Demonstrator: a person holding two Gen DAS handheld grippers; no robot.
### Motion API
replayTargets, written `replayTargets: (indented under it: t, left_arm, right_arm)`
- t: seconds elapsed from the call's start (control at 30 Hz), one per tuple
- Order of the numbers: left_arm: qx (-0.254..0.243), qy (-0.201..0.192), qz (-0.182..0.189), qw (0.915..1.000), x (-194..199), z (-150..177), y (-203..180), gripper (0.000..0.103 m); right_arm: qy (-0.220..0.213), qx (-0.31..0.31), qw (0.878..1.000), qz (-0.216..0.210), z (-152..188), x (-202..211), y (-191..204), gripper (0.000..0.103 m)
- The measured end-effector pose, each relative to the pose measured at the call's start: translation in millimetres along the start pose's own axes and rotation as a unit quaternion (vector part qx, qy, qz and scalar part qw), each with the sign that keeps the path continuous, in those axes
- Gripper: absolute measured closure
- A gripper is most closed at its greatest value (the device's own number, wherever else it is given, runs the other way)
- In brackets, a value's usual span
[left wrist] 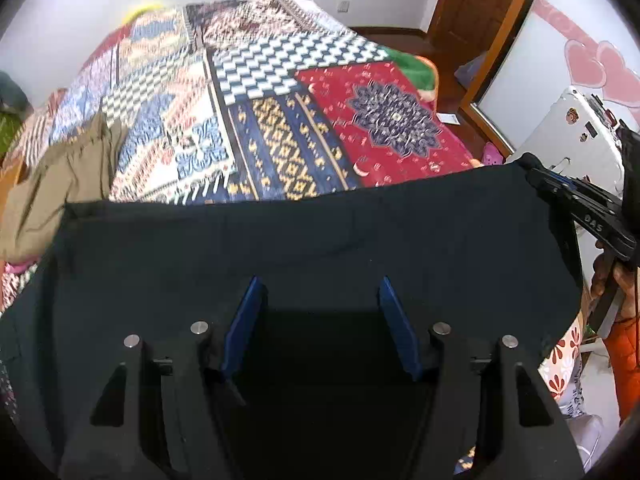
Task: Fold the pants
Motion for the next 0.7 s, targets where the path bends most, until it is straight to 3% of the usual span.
replayTargets:
  t: [0.2,0.3,0.33,0.4,0.53,0.7]
  left_arm:
    - [0.001,-0.008,0.001,1.0000,9,-1,-2,0.039]
    - [0.006,-0.005,-0.003,1.0000,11,1,1,0.039]
    - [0.010,-0.006,-0.003,0.9999,13,2,5,0.039]
    - [0.019,-0.014,-0.006,0.9997,21,5,14,0.039]
    - [0.045,-0.031,-0.020,0.9983,39,14,43,0.037]
    - [0.092,-0.041,-0.057,0.9932,55,31,102,0.036]
  right_arm:
    - [0.056,-0.002,0.998,0.027,9,-28,-13,0.090]
    - [0.079,-0.023,0.996,0.033,12,-36,-23,0.081]
    - [0.077,-0.024,0.996,0.046,12,-33,-24,0.075]
    - [0.074,-0.018,0.995,0.070,8,-21,-25,0.075]
    - [0.059,-0.011,0.996,0.062,-2,9,-17,0.073]
    - [0.032,0.027,0.999,0.033,-18,33,22,0.060]
Point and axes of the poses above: each gripper's, at about its wrist camera, not at the fingertips, and x roughly against the way its jaws point, y to its left, z to its underside, the point moved 2 cm from there along -x, roughly the way its jaws point, and after that the axes turned 15 degrees about -z, right-handed, at the moved point
